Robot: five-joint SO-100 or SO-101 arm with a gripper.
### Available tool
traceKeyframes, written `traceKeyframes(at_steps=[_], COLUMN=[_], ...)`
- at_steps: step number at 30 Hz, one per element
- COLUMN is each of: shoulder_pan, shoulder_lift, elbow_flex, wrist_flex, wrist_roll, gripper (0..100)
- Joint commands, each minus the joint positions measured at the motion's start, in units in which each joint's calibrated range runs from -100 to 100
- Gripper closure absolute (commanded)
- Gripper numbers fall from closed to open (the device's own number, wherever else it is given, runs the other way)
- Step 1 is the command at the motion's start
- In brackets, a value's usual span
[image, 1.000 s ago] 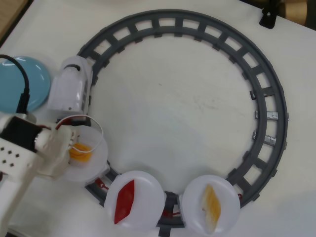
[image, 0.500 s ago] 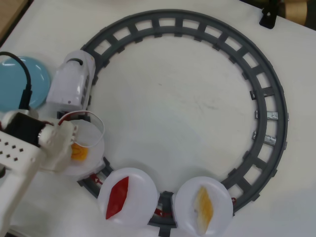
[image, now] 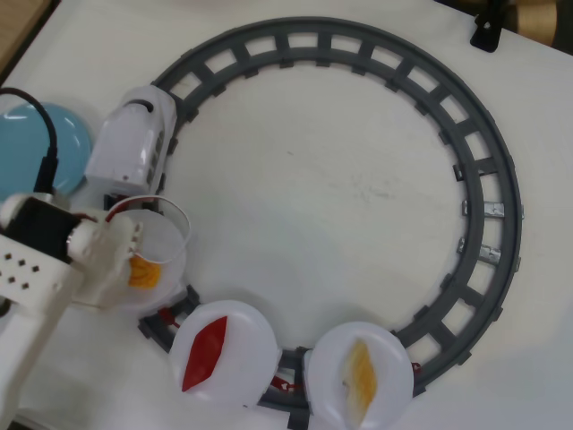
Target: Pick up the sushi from the Shinkansen and put it on the blue dish
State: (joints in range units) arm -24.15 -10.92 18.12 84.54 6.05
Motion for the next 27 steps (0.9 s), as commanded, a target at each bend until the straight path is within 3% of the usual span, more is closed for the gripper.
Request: traceKeyframes(at_steps=[1,7,27], shoulder_pan=[-0.1,-0.7,-17.9], shoulder_lift=[-0.3,-0.3,0.8], elbow_flex=[-7.2,-9.7,-17.7], wrist_flex=[3.1,4.0,1.1], wrist_roll=[0.2,0.3,-0.2], gripper=[96,96,96])
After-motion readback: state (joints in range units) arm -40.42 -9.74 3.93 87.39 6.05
